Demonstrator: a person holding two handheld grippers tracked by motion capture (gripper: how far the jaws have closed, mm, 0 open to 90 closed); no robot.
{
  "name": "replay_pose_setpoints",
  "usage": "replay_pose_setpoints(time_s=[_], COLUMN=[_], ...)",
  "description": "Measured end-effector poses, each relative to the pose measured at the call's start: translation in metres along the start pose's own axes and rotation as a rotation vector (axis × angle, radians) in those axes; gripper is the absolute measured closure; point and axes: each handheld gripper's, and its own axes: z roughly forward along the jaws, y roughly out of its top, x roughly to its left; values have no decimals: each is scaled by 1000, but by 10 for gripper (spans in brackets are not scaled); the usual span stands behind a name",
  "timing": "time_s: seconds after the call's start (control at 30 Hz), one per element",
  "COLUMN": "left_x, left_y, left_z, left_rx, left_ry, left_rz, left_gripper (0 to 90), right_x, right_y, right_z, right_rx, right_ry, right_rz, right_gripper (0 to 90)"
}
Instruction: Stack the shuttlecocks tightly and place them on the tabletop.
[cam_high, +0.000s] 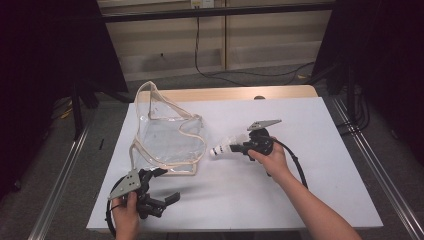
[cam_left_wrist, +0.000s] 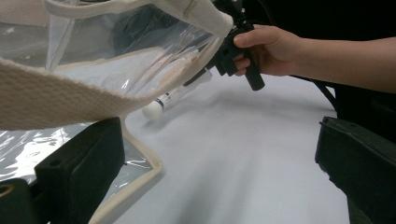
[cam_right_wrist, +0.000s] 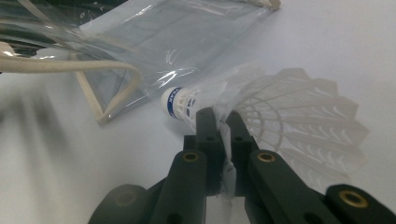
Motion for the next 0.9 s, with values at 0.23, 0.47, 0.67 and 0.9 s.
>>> replay_pose_setpoints(time_s=[0.23,0.47,0.67,0.9], left_x=[1,2,3,3], left_y=[0,0,-1,-1], left_z=[0,-1,-1,-2], left_rx=[-3,-6,-8,-9], left_ry=[0,5,7,10], left_rz=[1,-2,-9,-15], left_gripper=[17,17,17,17], right_x=[2,0,-1,-1], right_y=[1,3,7,15], right_z=[-3,-6,-12,-21], right_rx=[16,15,21,14], right_ry=[9,18,21,18], right_rz=[-15,-8,-7,-17], right_gripper=[876,875,875,876])
